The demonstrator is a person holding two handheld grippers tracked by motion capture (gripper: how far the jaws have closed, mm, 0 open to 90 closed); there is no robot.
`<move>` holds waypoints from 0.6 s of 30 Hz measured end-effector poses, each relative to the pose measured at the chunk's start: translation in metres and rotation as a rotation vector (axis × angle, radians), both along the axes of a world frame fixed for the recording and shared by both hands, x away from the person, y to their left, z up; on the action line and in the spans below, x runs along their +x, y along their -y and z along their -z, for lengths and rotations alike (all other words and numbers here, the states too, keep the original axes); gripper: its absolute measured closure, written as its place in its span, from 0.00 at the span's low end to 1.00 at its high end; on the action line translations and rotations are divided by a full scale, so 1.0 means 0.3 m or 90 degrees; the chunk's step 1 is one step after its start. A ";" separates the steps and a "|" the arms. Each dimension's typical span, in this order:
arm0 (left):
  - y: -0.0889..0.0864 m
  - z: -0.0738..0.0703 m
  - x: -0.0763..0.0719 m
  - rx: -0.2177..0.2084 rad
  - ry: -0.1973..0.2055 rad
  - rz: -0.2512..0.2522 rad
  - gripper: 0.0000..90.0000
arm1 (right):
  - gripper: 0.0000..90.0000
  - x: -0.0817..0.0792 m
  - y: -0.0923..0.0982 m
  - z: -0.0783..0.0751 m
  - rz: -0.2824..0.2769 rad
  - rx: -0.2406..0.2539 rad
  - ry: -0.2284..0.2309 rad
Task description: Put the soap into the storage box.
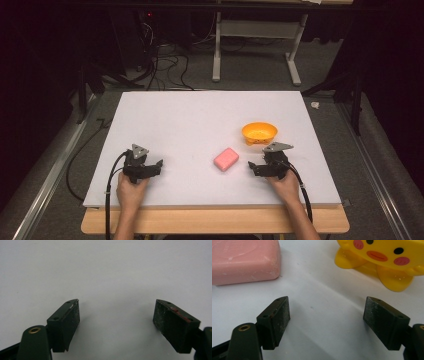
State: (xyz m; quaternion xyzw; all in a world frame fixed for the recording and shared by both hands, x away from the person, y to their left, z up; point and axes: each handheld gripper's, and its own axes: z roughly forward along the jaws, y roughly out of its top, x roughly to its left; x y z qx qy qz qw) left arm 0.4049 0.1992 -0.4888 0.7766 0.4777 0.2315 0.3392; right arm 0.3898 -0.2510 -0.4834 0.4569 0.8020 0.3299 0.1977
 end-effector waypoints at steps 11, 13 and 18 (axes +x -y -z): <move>0.003 0.000 -0.002 0.003 0.004 -0.001 0.24 | 0.25 -0.001 0.000 0.000 0.000 -0.001 0.001; 0.003 0.000 -0.002 0.003 0.004 -0.001 0.24 | 0.25 -0.001 0.000 0.000 0.000 -0.001 0.001; 0.001 0.001 0.000 -0.001 0.002 -0.001 0.24 | 0.24 0.000 -0.001 -0.001 0.000 -0.002 0.000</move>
